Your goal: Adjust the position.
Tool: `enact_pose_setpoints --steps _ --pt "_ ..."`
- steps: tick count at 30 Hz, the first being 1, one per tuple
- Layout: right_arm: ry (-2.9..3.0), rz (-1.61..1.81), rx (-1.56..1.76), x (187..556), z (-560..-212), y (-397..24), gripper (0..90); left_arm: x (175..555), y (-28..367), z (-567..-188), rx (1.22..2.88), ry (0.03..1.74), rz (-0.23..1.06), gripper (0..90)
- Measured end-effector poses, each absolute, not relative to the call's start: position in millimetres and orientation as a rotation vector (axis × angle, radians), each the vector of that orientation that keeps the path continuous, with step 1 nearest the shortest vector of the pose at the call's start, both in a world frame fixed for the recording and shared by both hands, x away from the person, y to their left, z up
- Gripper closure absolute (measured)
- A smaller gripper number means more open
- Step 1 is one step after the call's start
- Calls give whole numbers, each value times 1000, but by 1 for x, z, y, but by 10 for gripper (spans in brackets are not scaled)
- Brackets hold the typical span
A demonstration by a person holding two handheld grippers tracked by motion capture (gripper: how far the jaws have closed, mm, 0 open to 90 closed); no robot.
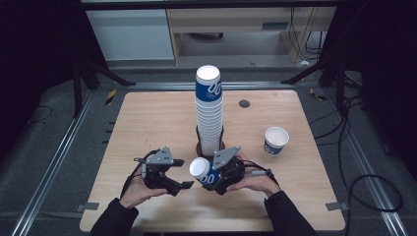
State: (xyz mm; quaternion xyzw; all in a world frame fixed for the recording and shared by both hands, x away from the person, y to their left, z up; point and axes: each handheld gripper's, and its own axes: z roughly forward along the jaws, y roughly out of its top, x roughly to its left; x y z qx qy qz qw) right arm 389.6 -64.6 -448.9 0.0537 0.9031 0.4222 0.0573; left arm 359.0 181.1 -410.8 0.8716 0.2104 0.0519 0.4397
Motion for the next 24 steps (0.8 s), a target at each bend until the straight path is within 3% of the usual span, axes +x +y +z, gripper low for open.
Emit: enact_pose_setpoints --steps 15,24 --pt "2779 1279 60 380 -453 -47 200 356 167 -417 2217 490 79 186" --pt "2806 1272 42 376 -455 -40 200 354 164 -418 2235 474 71 241"
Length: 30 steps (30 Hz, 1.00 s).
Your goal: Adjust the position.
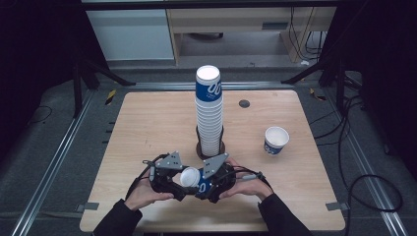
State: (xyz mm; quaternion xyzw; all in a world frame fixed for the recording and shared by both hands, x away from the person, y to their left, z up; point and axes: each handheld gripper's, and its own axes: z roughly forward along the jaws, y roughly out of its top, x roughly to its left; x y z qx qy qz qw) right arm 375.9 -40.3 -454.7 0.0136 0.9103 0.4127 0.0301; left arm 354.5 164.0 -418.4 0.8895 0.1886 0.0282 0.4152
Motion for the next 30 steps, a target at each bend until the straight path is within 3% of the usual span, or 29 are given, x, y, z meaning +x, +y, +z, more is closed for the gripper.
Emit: enact_pose_setpoints --steps 9,11,15,30 --pt "2808 1258 45 377 -456 -39 182 354 164 -419 2243 473 78 259" --pt "2795 1280 71 378 -455 -40 112 355 166 -418 2241 483 94 260" --pt "2769 1319 117 383 -449 -48 86 357 173 -415 2207 502 105 261" --pt "2651 1512 290 396 -435 -80 65 364 202 -403 2038 575 168 262"
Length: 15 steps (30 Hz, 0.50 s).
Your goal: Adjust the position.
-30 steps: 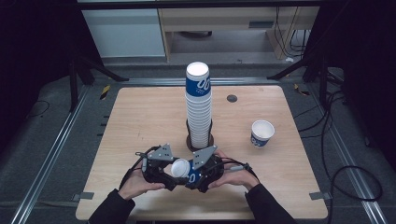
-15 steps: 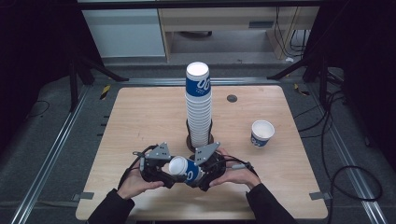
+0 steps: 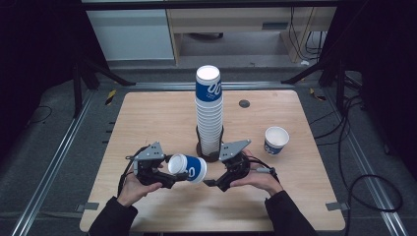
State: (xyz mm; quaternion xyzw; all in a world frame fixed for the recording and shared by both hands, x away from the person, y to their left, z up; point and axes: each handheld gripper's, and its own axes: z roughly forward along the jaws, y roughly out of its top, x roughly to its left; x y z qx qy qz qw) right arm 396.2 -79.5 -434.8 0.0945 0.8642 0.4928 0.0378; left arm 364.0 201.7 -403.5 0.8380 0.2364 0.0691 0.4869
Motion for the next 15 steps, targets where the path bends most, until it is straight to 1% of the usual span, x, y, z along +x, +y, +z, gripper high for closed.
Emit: enact_pose_setpoints --steps 8,15 --pt "2660 1560 301 398 -439 -78 67 360 198 -402 1972 545 170 262" --pt "2661 1644 266 395 -441 -72 69 355 190 -402 1946 502 134 263"
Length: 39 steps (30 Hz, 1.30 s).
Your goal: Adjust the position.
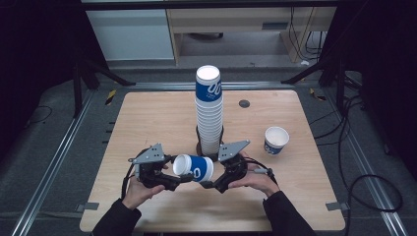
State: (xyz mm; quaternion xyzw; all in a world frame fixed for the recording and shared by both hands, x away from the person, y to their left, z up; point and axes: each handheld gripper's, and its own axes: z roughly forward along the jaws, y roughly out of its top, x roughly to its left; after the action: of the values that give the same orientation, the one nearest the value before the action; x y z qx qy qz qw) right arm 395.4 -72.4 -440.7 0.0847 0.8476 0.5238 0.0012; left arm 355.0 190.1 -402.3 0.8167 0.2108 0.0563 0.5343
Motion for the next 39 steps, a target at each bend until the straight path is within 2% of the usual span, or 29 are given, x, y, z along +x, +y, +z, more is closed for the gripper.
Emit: enact_pose_setpoints --steps 7,18,29,39 --pt "2660 1676 243 394 -442 -68 72 353 186 -404 1945 477 103 263" --pt "2659 1692 207 393 -443 -69 145 357 186 -405 1942 488 55 259" --pt "2653 1692 218 394 -440 -73 153 357 189 -403 1946 498 72 226" --pt "2627 1608 245 397 -434 -89 151 360 199 -399 2027 506 114 192"
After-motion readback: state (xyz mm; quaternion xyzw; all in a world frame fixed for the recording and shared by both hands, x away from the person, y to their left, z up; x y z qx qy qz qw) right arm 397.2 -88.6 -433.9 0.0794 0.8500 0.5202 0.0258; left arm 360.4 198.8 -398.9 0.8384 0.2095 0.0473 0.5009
